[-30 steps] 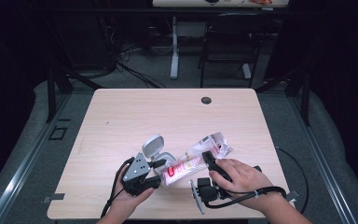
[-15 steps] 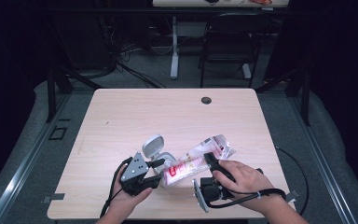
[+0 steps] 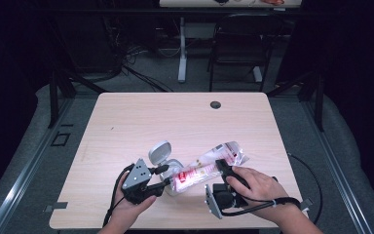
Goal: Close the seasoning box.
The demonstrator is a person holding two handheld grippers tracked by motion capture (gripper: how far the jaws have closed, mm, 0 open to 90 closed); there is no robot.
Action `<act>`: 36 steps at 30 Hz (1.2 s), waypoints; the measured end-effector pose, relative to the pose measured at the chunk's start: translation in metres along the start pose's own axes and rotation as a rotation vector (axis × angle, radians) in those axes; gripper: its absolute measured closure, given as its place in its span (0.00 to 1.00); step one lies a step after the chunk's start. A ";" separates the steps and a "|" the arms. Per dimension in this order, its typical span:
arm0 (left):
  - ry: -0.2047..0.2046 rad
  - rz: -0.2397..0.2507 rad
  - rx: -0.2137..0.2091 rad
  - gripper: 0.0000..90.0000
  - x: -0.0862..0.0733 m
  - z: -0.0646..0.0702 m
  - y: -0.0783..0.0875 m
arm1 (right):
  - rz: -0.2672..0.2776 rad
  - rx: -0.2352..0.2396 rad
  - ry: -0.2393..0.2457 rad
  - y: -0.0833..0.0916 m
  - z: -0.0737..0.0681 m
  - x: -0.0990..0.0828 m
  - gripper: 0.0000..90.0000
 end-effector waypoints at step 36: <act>0.028 0.030 0.044 0.66 0.003 -0.018 0.017 | 0.027 0.110 -0.291 -0.003 -0.009 -0.018 0.98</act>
Point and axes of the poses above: each handheld gripper's, and its own axes: y roughly backward along the jaws, x roughly out of its top, z roughly to its right, the point moved 9 cm from there along -y, roughly forward along the jaws, and after that the axes turned 3 degrees about -x, right-handed, at the moved point
